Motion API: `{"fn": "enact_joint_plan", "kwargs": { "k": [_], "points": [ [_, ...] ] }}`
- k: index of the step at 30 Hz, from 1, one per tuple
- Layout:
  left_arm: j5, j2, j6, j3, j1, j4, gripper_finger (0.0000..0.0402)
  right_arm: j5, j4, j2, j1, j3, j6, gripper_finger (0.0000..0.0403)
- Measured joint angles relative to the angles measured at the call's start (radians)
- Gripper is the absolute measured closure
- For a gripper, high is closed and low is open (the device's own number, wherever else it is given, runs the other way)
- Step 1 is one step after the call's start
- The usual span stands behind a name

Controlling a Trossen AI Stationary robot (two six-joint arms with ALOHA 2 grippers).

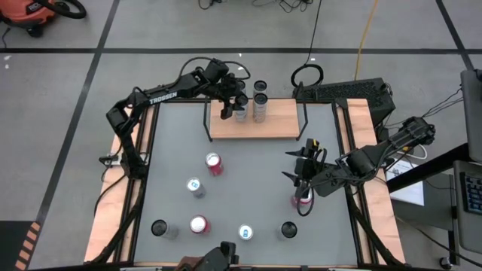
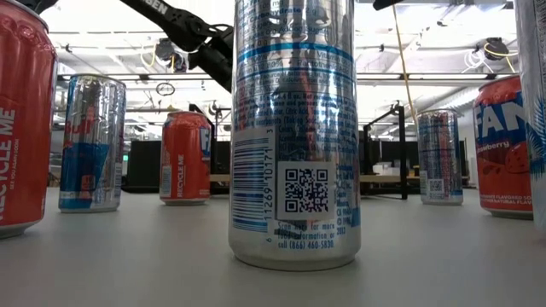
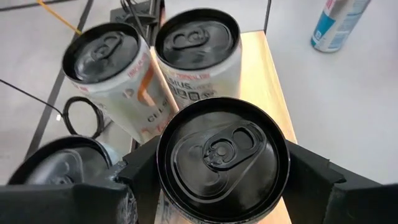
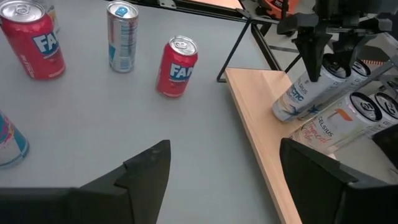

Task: Place canned beverage on shelf
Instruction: Put the right white blue soda can aligned with the other white blue soda can on the shelf

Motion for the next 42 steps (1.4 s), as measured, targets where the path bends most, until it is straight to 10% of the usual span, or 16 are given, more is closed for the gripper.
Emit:
{"fn": "enact_joint_plan", "kwargs": {
  "k": [42],
  "points": [
    [-0.093,0.000,0.050,0.000,-0.005,0.005,0.0098,0.000,-0.007,0.000,0.000,0.000,0.001,0.0140]
  ]
}}
